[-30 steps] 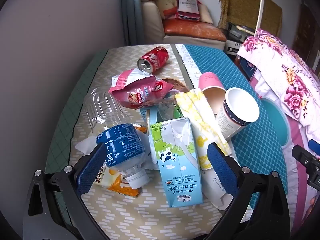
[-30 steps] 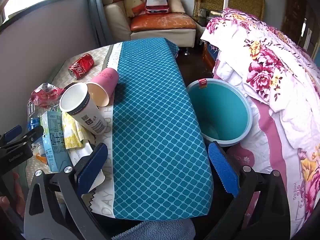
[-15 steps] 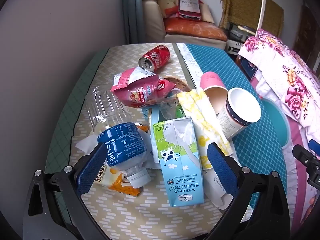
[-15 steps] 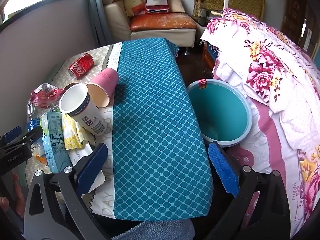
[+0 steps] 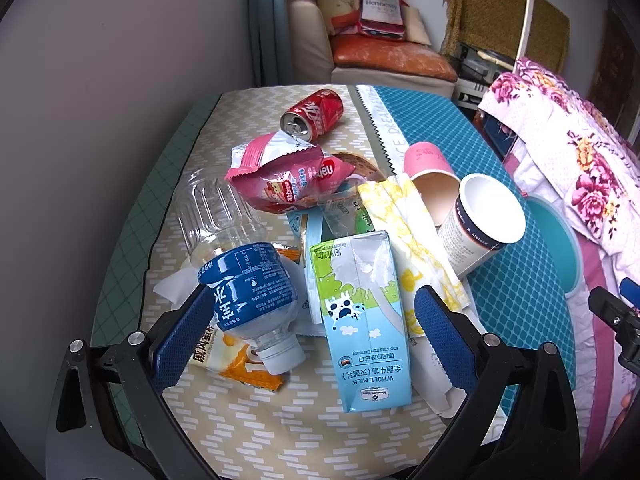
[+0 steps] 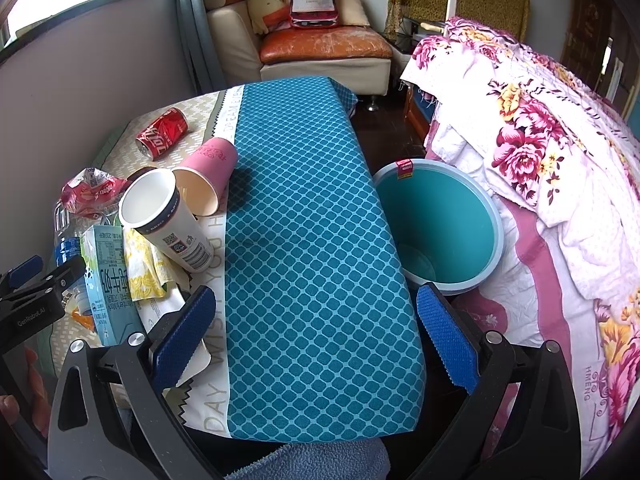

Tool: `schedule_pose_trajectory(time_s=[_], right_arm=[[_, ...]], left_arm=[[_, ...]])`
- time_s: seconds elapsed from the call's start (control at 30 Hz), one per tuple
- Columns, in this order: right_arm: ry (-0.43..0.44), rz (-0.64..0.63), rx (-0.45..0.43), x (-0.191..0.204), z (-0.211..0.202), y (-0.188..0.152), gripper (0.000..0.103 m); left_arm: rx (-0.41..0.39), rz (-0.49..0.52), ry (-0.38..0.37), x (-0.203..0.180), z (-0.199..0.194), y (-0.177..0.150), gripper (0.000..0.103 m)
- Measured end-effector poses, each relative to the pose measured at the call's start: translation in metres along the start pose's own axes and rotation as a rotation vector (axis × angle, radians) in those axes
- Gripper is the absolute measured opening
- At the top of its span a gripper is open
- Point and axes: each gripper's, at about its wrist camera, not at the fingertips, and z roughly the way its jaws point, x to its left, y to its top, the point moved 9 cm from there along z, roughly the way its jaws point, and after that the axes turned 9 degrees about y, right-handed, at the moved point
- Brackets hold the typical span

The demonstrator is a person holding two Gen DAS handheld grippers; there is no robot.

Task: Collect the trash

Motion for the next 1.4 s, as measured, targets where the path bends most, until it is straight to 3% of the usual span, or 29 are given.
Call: schedule_pose_trajectory(time_s=[1.4], right_arm=[[-0.023,-0.021,0.04,0.009,0.004,-0.003,0.097]], left_arm=[[0.006,-0.051,-0.03,0.018,-0.009,-0.004,0.1]])
